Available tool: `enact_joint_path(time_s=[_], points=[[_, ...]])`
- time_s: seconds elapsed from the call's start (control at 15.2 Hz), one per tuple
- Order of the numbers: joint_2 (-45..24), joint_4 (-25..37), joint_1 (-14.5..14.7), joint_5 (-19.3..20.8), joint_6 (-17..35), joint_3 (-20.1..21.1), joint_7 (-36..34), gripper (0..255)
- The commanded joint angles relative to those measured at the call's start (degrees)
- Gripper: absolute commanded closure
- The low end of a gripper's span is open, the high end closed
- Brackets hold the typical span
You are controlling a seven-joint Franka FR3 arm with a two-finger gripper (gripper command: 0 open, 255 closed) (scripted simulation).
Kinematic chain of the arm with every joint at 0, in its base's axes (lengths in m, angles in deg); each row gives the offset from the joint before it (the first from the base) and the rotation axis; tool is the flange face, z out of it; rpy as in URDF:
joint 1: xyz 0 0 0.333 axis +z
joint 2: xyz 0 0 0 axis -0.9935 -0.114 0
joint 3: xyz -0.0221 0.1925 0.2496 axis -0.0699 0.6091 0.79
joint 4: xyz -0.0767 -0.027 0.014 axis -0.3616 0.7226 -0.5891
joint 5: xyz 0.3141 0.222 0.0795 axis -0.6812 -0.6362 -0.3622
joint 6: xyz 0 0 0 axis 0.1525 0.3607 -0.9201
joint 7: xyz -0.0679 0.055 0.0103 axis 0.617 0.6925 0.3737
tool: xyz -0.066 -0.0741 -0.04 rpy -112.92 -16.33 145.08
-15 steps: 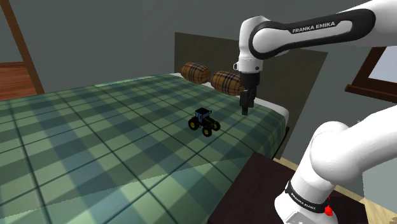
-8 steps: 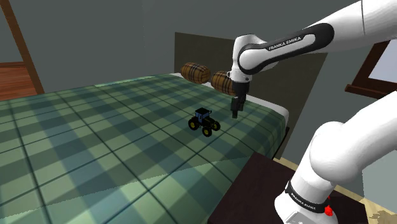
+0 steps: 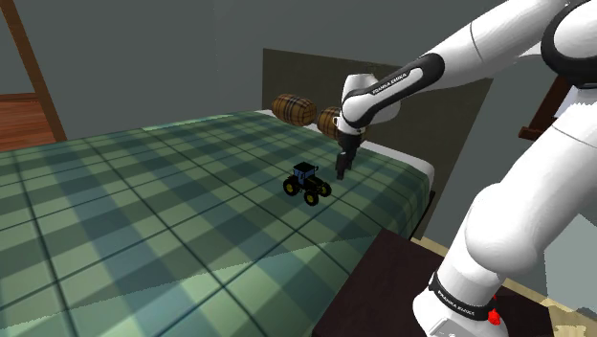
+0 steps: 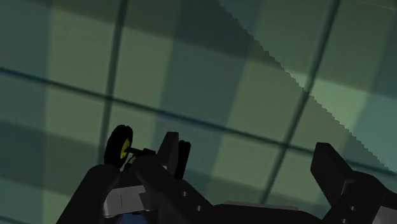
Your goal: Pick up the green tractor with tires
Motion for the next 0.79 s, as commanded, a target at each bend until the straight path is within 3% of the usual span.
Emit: enact_joint_path(time_s=[0.0, 0.4, 0.73], points=[[-4.15, 1.49, 0.18, -1.42, 3.93, -0.98, 2.26, 0], [-17.35, 9.11, -0.53, -9.09, 12.33, -2.66, 11.44, 0], [-28.17, 17.73, -3.41, -16.78, 16.45, -1.14, 19.33, 0]])
